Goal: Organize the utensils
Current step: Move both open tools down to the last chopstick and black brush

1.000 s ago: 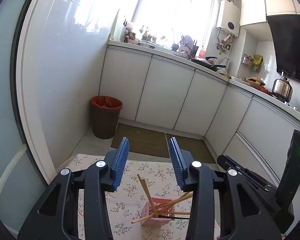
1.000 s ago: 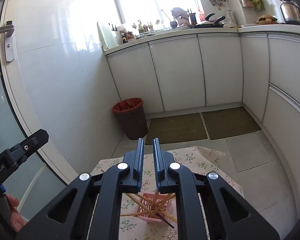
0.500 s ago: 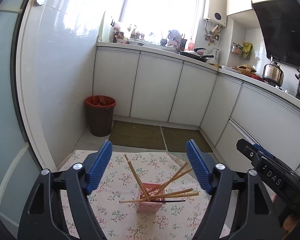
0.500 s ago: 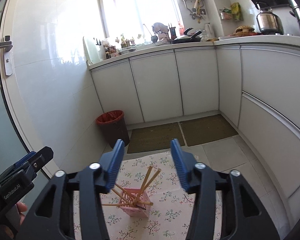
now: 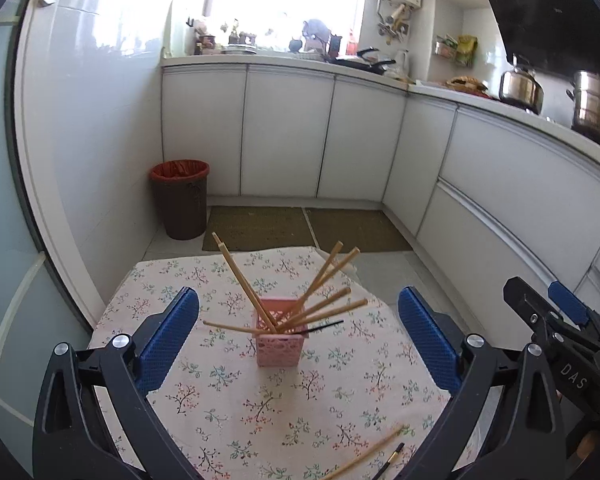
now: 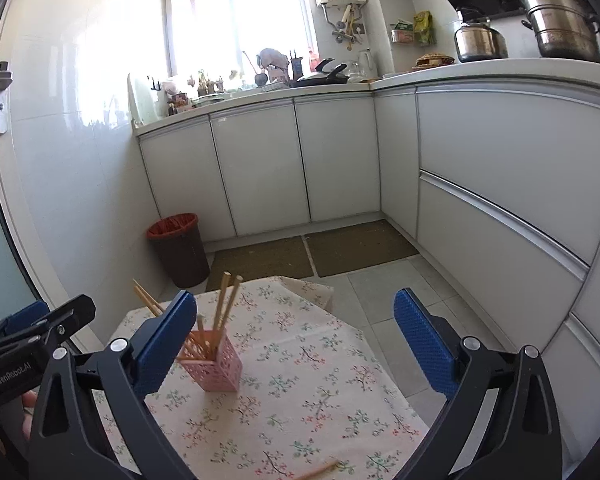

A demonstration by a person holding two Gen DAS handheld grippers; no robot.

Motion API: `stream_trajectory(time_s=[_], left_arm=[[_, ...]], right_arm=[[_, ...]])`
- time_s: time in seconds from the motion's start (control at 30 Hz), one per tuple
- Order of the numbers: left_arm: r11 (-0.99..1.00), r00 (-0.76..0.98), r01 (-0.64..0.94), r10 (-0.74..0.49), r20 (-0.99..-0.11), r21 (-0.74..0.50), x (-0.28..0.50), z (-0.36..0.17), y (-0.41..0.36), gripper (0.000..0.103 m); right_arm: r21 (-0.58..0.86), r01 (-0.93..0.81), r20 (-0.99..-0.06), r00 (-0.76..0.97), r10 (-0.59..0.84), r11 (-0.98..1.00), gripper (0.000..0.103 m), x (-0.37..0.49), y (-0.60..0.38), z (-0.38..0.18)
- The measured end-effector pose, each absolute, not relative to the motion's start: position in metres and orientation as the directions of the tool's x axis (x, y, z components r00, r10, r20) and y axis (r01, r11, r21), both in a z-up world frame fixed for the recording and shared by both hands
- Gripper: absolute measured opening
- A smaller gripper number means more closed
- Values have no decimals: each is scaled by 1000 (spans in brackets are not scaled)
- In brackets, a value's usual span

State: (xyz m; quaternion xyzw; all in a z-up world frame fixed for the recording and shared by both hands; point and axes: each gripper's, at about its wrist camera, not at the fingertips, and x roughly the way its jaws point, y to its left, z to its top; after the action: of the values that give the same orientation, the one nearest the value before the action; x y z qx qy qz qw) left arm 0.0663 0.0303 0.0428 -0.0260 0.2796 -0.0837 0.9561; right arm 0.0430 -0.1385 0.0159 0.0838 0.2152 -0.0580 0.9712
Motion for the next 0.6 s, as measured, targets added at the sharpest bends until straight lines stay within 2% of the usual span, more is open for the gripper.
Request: stream_trajectory(time_s=[0.13, 0.27, 0.37, 0.53, 0.6], left_arm=[[960, 707, 279, -230, -669, -35, 74, 7, 2, 96], [926, 577, 378, -221, -787, 17, 83, -38, -31, 96], [888, 446, 460, -227, -866, 4, 90, -75, -56, 96], [839, 185, 544, -148, -972, -24, 107, -144, -99, 96], [826, 100, 561, -133, -986, -55, 112, -165, -112, 96]], right_arm=[[190, 258, -516, 847, -127, 947, 96, 22, -181, -27], [320, 430, -688, 718, -104, 844, 96, 18, -242, -76], [482, 495, -717, 697, 2, 723, 96, 11, -278, -96], [516, 601, -771, 636, 25, 611, 96, 4, -306, -121], [516, 621, -788, 615, 42, 590, 96, 3, -309, -130]])
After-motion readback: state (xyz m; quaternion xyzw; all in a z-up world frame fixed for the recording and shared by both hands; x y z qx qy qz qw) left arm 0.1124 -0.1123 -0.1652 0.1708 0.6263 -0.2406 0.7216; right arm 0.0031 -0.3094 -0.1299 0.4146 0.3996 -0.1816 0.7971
